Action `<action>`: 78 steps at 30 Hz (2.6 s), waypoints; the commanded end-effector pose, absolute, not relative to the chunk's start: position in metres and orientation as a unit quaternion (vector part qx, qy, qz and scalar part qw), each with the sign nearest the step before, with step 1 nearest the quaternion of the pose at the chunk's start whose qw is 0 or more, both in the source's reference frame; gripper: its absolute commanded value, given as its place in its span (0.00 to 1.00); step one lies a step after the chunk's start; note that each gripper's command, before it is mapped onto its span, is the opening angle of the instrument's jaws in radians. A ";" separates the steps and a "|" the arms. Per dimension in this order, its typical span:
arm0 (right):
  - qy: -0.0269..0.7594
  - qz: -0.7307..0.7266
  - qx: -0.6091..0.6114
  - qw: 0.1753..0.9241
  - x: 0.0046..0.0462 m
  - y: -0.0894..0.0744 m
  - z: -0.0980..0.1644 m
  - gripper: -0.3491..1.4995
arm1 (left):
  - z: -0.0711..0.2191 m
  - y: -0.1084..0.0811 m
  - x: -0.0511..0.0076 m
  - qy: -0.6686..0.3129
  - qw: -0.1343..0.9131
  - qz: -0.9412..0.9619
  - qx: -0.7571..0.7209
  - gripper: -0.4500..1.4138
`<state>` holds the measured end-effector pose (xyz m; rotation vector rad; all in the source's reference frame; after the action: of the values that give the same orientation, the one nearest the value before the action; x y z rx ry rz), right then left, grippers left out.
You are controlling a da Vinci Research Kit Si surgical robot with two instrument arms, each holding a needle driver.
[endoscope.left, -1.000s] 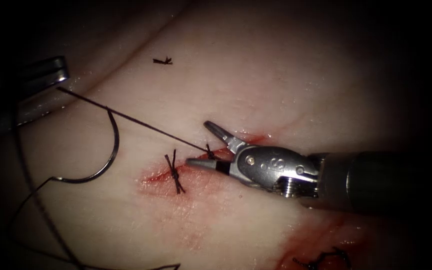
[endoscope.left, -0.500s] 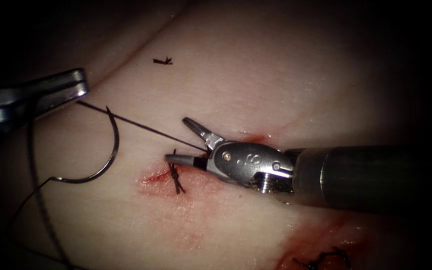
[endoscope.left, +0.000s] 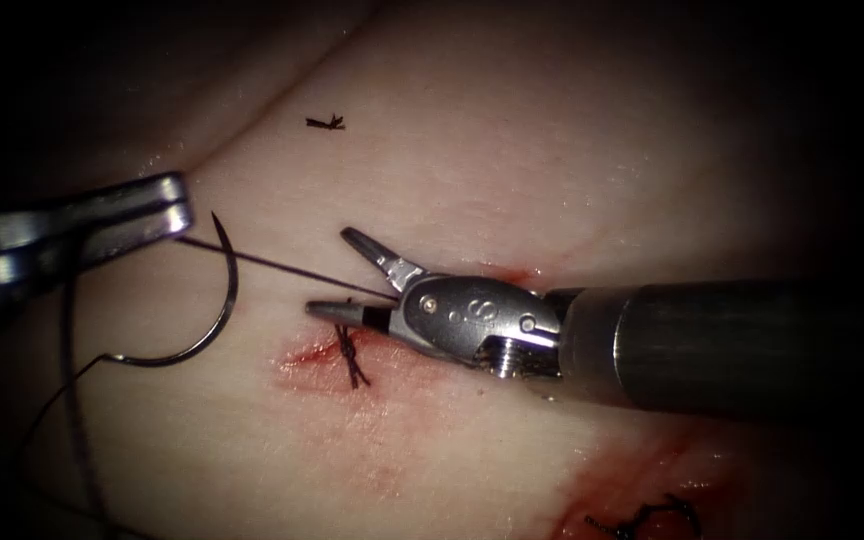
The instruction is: Wound Closure
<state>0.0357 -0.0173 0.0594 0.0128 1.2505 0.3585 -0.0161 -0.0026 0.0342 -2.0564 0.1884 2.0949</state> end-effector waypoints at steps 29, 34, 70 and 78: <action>0.511 0.227 -0.045 0.828 0.0037 -0.010 0.056 0.85 | 0.043 -0.013 -0.0368 0.013 0.025 0.716 -0.698 0.00; 0.488 0.236 -0.086 0.836 0.0029 -0.008 0.056 0.89 | 0.049 -0.014 -0.0403 -0.020 0.013 0.734 -0.679 0.00; 0.517 0.195 -0.058 0.832 0.0146 -0.012 0.055 0.87 | 0.063 -0.013 -0.0327 0.142 0.092 0.930 -0.327 0.51; 0.516 0.196 -0.059 0.832 0.0148 -0.012 0.055 0.87 | 0.065 -0.012 -0.0315 0.170 0.086 0.939 -0.286 0.50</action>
<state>0.0141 -0.0120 0.0547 -0.1288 1.0925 0.4166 -0.0311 -0.0116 0.0648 -0.8545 0.5056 2.7984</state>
